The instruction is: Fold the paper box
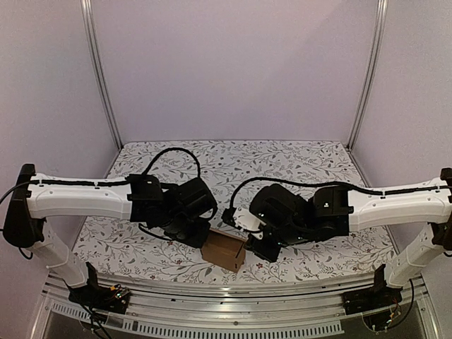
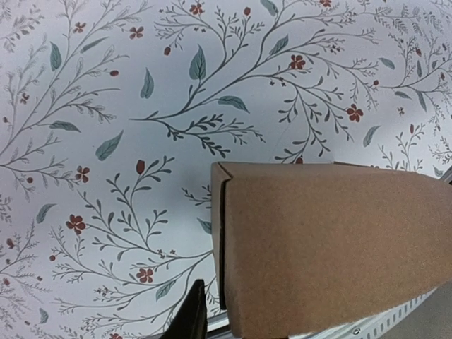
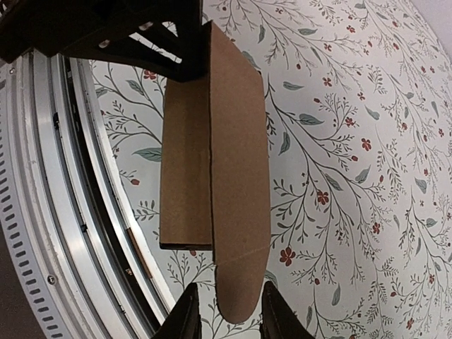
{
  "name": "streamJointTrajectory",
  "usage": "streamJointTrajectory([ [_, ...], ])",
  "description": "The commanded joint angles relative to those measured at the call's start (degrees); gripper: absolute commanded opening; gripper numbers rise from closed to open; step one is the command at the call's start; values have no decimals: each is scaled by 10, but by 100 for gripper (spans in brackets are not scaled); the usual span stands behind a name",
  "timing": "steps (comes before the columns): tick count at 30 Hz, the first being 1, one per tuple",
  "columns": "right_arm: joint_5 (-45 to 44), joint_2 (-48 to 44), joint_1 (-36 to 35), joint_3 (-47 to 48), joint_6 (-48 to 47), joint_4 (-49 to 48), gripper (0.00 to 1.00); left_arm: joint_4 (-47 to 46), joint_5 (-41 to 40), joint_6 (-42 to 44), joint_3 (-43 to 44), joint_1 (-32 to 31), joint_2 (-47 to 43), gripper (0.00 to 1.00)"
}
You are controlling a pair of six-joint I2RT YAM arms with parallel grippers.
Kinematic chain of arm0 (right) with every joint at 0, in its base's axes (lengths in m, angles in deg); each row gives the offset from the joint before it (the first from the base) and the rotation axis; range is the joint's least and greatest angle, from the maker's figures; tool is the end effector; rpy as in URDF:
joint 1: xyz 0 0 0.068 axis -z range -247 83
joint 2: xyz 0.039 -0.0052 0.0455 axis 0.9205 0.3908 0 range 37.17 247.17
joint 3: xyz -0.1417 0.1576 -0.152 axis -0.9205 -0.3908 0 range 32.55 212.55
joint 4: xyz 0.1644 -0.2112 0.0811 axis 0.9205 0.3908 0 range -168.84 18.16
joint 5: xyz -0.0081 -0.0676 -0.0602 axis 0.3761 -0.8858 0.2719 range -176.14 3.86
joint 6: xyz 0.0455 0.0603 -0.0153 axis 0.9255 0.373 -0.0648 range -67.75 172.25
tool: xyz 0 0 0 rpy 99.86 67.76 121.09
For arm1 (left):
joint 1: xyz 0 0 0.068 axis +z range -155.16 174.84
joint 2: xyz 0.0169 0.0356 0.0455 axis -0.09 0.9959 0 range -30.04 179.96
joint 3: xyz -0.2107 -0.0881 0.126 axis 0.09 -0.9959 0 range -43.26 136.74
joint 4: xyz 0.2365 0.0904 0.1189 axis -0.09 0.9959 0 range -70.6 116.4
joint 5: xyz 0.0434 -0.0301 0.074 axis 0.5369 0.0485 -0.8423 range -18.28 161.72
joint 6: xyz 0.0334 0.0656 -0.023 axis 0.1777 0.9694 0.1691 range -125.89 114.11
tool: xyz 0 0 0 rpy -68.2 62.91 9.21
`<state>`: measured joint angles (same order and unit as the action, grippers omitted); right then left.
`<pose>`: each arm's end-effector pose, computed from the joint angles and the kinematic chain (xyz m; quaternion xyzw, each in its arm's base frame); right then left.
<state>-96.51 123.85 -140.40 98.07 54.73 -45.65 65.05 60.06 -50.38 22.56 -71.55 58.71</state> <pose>0.1126 0.3362 0.2126 -0.5275 0.7883 0.1196 0.2933 0.1452 -0.2989 0.1886 0.1671 0.9633 -0.0957 0.1870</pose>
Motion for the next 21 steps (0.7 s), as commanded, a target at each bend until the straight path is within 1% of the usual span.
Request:
streamJointTrajectory([
  [1, -13, 12, -6, 18, 3, 14, 26, -20, -7, 13, -9, -10, -2, 18],
  [10, -35, 29, -5, 18, 14, 17, 17, -34, -18, 22, -19, -10, -9, 28],
  [17, -39, 32, -6, 18, 15, 13, 6, -42, -32, 28, -30, -9, -13, 29],
  [21, -40, 30, -5, 17, 16, 12, 4, -58, -32, 29, -41, -9, -11, 25],
])
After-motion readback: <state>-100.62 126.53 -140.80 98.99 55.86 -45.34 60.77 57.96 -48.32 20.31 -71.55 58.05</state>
